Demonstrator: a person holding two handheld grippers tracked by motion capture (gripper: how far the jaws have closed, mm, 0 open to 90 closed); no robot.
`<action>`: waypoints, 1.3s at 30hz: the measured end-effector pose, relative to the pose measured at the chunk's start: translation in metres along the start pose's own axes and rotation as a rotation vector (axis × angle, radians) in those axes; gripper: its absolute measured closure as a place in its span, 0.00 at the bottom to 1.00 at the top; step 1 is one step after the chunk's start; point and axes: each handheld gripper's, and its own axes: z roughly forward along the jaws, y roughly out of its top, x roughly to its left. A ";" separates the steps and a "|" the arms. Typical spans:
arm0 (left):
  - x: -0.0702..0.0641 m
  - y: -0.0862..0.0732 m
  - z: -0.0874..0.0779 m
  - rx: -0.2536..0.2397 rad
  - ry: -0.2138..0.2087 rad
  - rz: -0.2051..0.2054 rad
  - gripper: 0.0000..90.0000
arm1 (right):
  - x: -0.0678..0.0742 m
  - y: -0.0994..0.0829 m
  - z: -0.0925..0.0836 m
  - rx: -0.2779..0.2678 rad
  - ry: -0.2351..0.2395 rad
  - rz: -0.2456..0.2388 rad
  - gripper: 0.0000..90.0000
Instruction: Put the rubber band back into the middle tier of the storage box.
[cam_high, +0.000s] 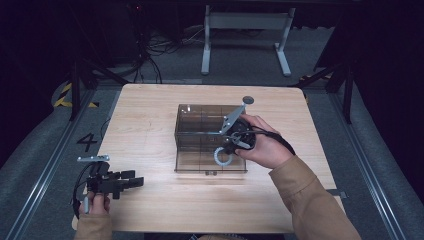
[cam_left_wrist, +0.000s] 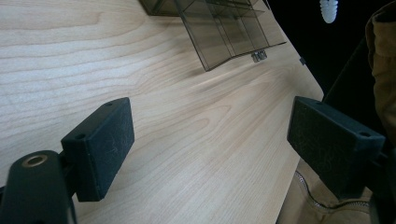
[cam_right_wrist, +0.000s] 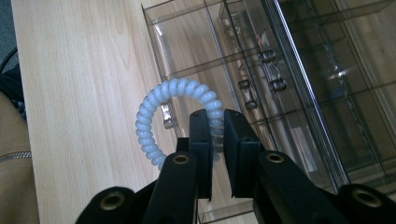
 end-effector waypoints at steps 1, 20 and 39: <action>0.000 0.000 -0.001 -0.001 0.002 0.002 0.17 | 0.000 0.002 0.001 0.006 0.002 0.004 0.92; 0.000 -0.003 -0.004 -0.009 0.001 -0.009 0.17 | -0.008 0.024 0.025 0.069 0.014 -0.012 0.92; 0.000 -0.001 -0.002 -0.004 -0.001 -0.002 0.17 | -0.013 0.028 0.053 0.142 0.010 -0.036 0.92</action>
